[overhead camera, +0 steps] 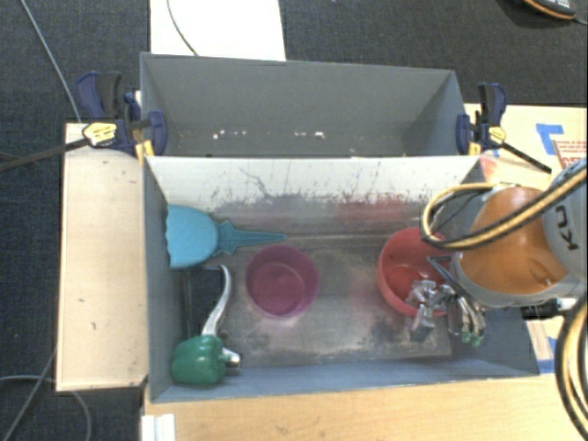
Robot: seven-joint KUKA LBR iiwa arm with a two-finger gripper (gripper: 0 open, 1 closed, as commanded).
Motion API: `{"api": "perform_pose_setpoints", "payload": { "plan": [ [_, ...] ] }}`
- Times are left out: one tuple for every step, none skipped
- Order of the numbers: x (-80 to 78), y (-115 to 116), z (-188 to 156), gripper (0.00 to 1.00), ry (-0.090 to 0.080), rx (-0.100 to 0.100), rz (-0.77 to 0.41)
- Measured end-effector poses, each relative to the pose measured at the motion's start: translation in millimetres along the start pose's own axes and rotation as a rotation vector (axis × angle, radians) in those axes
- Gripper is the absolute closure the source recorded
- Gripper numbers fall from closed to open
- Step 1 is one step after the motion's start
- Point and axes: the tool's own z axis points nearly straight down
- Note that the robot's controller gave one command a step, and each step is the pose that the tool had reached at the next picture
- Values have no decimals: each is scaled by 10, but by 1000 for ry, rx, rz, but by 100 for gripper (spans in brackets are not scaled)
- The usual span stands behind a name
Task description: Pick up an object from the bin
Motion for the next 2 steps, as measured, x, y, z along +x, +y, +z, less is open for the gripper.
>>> {"api": "perform_pose_setpoints", "payload": {
  "plan": [
    [-270, -347, -404, 100, -5, 0, 72],
    [-74, -146, -1538, 100, 7, -2, 14]
  ]
}}
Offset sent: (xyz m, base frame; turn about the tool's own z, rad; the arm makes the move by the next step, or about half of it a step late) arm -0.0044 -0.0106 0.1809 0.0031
